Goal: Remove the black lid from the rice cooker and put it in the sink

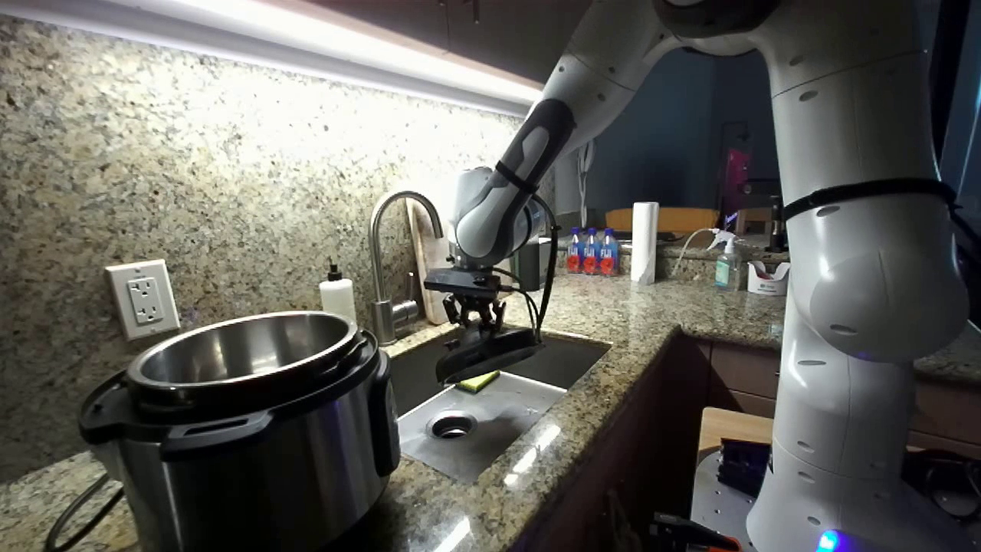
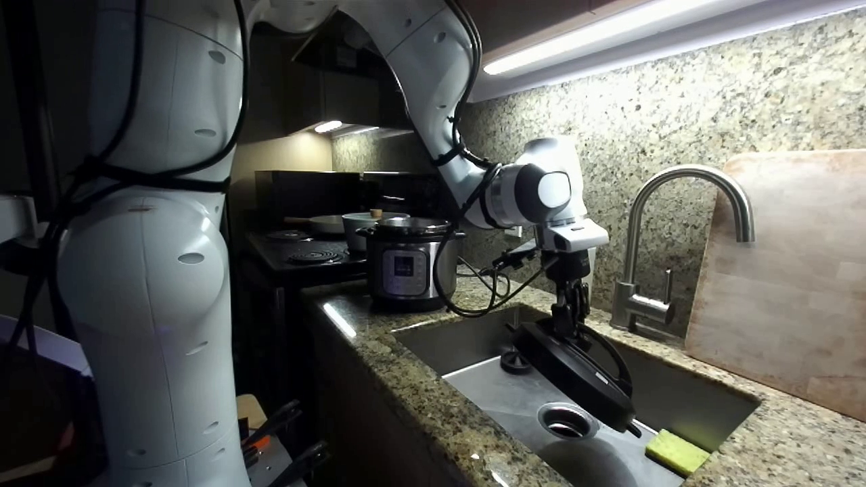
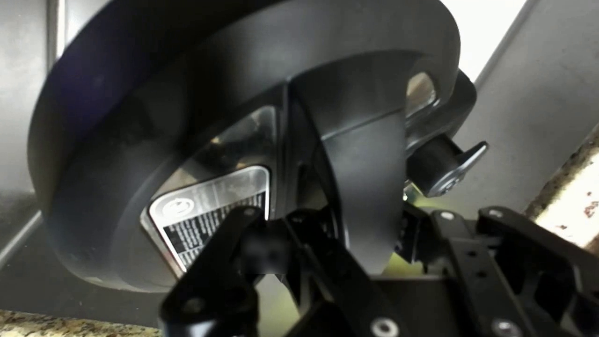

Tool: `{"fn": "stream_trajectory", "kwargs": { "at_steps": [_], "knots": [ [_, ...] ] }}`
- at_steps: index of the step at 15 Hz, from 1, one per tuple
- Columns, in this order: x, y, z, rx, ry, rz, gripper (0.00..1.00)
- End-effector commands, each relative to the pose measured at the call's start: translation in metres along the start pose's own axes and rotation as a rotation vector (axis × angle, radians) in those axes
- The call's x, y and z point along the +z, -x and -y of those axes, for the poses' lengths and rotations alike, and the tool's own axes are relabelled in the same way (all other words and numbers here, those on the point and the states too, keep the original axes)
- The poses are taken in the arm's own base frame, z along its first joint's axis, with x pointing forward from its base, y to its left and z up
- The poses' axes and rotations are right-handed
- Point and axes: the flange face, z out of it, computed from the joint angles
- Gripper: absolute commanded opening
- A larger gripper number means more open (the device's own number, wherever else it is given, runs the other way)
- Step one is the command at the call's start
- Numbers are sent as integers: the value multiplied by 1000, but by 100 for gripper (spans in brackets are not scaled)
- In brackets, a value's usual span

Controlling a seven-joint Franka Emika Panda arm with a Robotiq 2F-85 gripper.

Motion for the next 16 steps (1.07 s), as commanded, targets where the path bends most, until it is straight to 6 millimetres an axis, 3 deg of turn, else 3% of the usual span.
{"fn": "stream_trajectory", "kwargs": {
  "at_steps": [1, 9, 16],
  "knots": [
    [5, -5, 20, 24, -26, -46, 7],
    [42, 21, 43, 25, 5, -103, 7],
    [68, 28, 45, 36, 58, -130, 7]
  ]
}}
